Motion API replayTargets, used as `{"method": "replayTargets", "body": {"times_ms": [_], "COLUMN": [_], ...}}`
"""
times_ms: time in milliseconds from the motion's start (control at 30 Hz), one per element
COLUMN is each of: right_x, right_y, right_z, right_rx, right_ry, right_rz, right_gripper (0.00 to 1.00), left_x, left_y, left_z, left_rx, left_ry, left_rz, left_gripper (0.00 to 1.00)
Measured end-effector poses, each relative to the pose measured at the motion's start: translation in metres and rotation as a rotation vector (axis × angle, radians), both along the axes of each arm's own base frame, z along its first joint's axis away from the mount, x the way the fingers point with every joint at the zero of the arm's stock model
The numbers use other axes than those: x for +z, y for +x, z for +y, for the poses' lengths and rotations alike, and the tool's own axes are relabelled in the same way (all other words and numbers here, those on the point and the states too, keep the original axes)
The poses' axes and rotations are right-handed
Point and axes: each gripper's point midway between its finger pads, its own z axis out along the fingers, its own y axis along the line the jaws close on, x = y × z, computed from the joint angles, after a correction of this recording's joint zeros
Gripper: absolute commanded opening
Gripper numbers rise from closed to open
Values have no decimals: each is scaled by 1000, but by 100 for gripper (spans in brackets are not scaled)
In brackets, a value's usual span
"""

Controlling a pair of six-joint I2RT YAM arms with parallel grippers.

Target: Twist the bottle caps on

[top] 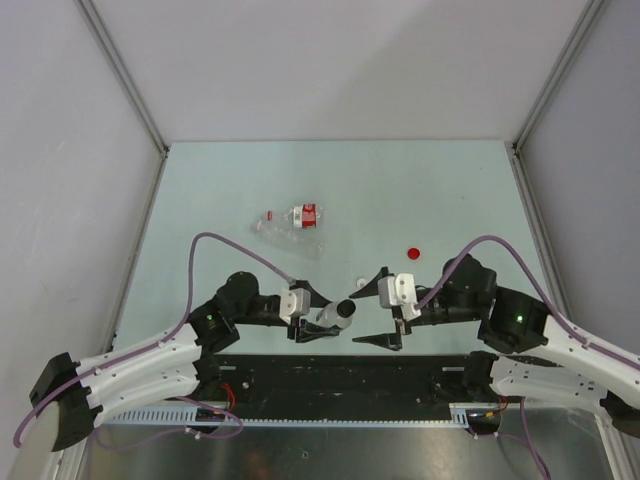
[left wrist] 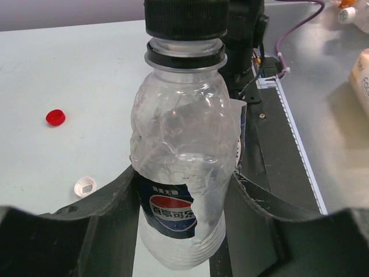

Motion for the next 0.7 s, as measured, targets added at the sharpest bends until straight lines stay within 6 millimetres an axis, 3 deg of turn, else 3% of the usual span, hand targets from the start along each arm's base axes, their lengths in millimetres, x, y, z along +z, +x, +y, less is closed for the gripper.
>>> {"method": "replayTargets", "body": {"times_ms": [200, 400, 700], "right_x": [-11, -13, -16], "right_y": [2, 2, 4], "right_z": [13, 14, 17], "right_rx": [33, 34, 33], "right_ry": [-33, -38, -48], "right_rz": [4, 2, 8], "right_gripper": [74, 64, 60], "left_x": [-6, -7, -7], "left_y": [-7, -10, -12], "left_z": [1, 1, 4], "left_rx": [-41, -59, -61], "left_ry": [20, 24, 28], "left_rz": [17, 16, 10], "left_gripper": [0, 0, 0]}}
